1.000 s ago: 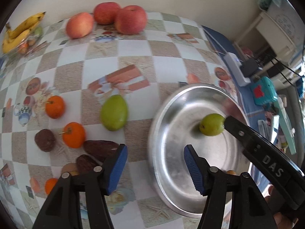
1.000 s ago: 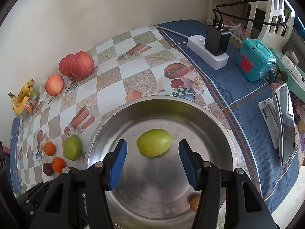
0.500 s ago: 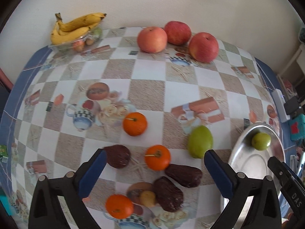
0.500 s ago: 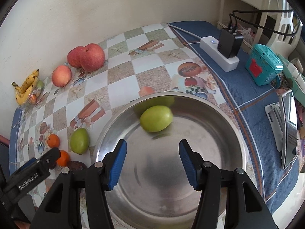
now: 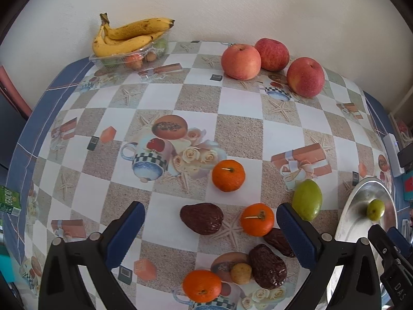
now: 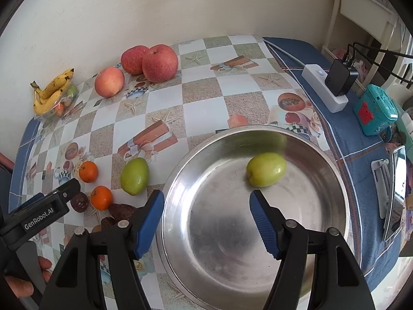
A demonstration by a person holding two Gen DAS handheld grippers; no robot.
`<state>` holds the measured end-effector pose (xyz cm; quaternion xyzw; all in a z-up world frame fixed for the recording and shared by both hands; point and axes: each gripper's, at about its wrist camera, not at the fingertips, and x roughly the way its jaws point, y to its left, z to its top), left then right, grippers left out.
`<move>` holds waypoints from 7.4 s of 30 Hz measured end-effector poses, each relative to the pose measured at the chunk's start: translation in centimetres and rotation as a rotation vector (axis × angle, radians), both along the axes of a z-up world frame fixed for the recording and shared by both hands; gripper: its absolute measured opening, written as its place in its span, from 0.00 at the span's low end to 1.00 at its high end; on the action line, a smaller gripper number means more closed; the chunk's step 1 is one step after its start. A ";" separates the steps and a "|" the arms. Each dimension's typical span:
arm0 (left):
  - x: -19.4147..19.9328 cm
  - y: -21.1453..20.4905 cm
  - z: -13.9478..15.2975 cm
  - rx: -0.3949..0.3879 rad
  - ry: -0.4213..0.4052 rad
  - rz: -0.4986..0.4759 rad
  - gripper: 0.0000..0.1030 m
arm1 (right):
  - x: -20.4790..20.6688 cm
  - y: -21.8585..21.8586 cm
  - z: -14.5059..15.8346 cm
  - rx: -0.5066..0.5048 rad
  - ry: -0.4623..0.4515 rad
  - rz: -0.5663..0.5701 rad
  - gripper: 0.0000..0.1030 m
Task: Organize fruits
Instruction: 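Move both open grippers back from the basin toward the fruits, then grasp a dark brown date with the right gripper while the left gripper grasps a tangerine, then carry the date and tangerine in both grippers over the steel basin, then open the right gripper to drop the date while the left gripper drops the tangerine, then move both open grippers back from the basin toward the remaining fruits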
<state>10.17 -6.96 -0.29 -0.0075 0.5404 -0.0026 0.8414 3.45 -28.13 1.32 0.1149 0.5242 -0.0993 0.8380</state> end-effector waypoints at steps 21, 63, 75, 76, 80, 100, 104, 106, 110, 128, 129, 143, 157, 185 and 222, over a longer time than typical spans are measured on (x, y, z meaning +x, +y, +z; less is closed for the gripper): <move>-3.0 4.0 1.3 -0.072 -0.098 -0.019 1.00 | -0.2 3.5 -0.9 -0.034 -0.044 0.086 0.89; -4.3 7.3 -5.7 -0.440 0.288 0.098 0.88 | 0.6 11.4 -5.7 0.172 0.111 0.300 0.41; -4.5 6.7 -5.4 -0.411 0.283 0.080 0.75 | 0.7 10.6 -5.7 0.199 0.115 0.282 0.41; -4.6 6.7 -5.4 -0.422 0.285 0.080 0.71 | 0.8 10.5 -5.7 0.198 0.115 0.282 0.41; -4.7 6.7 -5.7 -0.463 0.302 0.090 0.51 | 0.7 10.5 -5.7 0.185 0.117 0.280 0.41; -4.2 8.8 -4.9 -0.424 0.224 0.169 0.40 | 0.7 9.7 -5.5 0.180 0.112 0.243 0.39; -4.2 10.0 -3.4 -0.421 0.155 0.199 0.40 | 0.3 9.6 -3.9 0.211 0.056 0.250 0.39; -4.2 10.3 -2.6 -0.431 0.121 0.208 0.40 | 0.1 9.6 -3.0 0.217 0.024 0.255 0.39; -4.0 10.3 -0.8 -0.444 0.063 0.192 0.40 | -0.3 9.6 -0.9 0.232 -0.042 0.258 0.39; -4.2 5.6 0.1 -0.447 0.067 0.044 0.40 | -1.2 2.8 -0.1 0.141 -0.065 0.057 0.39; -4.3 5.1 0.2 -0.447 0.065 0.029 0.40 | -1.4 1.9 -0.1 0.136 -0.066 0.031 0.39; -7.1 -8.8 1.8 -0.393 0.011 -0.390 0.40 | -4.4 -6.6 0.5 0.130 -0.113 -0.222 0.39; -7.8 -12.1 0.9 -0.320 -0.007 -0.503 0.40 | -4.3 -6.5 -0.1 0.133 -0.090 -0.211 0.39; -6.4 -10.3 0.2 -0.169 -0.049 -0.399 0.96 | -4.2 -6.7 -1.3 0.118 -0.035 -0.232 0.72; -1.8 9.2 1.8 0.015 -0.070 0.221 1.00 | -0.7 6.6 -0.2 0.071 -0.119 0.133 0.93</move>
